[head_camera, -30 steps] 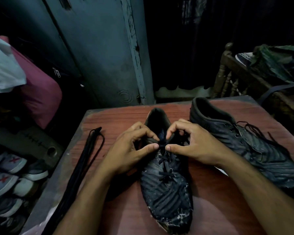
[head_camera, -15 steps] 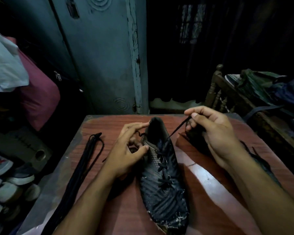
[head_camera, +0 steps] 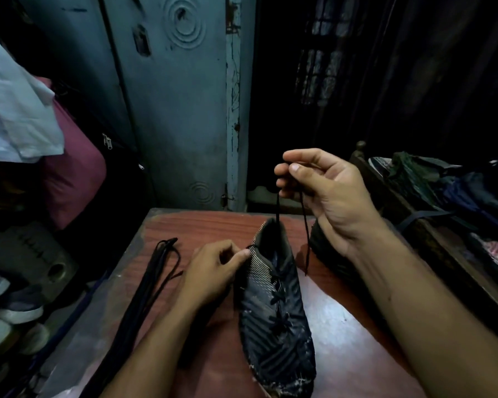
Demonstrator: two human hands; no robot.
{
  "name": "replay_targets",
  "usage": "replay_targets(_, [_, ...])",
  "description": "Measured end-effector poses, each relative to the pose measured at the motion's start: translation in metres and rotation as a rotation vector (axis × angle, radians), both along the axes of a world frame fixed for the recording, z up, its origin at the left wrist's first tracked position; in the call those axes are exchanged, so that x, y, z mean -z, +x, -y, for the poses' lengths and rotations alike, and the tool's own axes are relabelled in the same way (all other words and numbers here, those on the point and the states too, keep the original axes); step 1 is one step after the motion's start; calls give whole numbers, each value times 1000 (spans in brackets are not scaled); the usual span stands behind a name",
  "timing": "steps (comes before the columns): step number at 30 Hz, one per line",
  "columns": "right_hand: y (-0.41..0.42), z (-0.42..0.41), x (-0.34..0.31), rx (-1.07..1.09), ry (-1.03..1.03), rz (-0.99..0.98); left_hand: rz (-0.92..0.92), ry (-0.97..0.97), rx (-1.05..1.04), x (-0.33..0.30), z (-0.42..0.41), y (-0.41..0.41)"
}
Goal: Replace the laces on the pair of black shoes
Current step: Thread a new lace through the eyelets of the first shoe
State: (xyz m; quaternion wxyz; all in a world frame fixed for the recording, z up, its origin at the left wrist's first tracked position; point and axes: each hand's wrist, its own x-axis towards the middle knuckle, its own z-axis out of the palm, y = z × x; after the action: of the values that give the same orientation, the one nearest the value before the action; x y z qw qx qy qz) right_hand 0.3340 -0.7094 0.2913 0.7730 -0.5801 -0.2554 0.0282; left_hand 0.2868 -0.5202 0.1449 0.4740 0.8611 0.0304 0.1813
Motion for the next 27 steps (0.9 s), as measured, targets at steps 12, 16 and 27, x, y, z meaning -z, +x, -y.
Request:
replay_targets(12, [-20, -10, 31, -2, -338, -96, 342, -558, 308, -48, 14, -27])
replay_targets(16, [-23, -9, 38, -27, -344, -174, 478, -114, 211, -38, 20, -25])
replay_targets(27, [-20, -5, 3, 6, -177, -218, 445, 27, 66, -23, 18, -21])
